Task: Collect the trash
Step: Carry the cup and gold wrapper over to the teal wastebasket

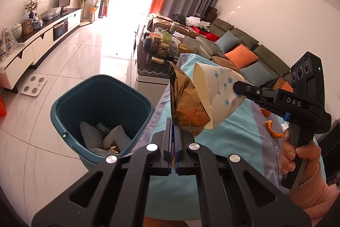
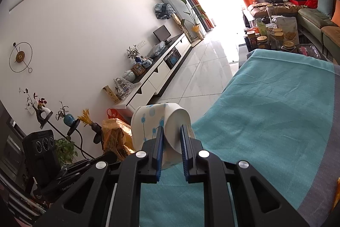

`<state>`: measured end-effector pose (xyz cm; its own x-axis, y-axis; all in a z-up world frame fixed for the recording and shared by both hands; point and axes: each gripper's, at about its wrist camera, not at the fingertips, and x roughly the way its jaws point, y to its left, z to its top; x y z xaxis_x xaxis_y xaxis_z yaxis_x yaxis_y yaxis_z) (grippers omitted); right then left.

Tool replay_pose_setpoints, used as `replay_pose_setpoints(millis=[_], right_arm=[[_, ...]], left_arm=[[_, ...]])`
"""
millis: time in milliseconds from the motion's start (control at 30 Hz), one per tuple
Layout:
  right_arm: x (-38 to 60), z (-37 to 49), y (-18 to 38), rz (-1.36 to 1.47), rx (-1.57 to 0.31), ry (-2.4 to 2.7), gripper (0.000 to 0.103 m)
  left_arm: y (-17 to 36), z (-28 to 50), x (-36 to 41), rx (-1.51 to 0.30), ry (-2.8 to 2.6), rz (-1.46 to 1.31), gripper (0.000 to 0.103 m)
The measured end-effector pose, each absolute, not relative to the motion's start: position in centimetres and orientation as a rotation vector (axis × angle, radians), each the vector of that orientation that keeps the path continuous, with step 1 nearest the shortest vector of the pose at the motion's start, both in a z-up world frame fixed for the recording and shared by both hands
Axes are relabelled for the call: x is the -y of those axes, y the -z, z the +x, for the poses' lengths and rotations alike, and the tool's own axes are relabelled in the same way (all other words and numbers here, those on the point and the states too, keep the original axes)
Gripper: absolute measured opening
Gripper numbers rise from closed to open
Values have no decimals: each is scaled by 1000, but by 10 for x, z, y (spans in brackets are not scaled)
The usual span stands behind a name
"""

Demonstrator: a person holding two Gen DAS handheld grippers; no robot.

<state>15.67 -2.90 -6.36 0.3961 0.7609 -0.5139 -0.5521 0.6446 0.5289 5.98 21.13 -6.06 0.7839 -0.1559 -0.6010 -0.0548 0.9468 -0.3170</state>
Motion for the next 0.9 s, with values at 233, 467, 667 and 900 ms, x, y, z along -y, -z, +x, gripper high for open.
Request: replay_pose_setpoints(millis=[233, 467, 667, 900], right_arm=[[13, 159, 61, 274, -808, -863, 14], [1, 162, 63, 256, -818, -869, 14], [-8, 167, 66, 247, -828, -876, 14], [-23, 173, 67, 232, -838, -886, 14]], left_arm=[[59, 58, -224, -664, 17, -338, 2], [58, 54, -235, -659, -19, -349, 2], [59, 52, -244, -659, -47, -359, 2], [59, 55, -249, -663, -82, -366, 2]])
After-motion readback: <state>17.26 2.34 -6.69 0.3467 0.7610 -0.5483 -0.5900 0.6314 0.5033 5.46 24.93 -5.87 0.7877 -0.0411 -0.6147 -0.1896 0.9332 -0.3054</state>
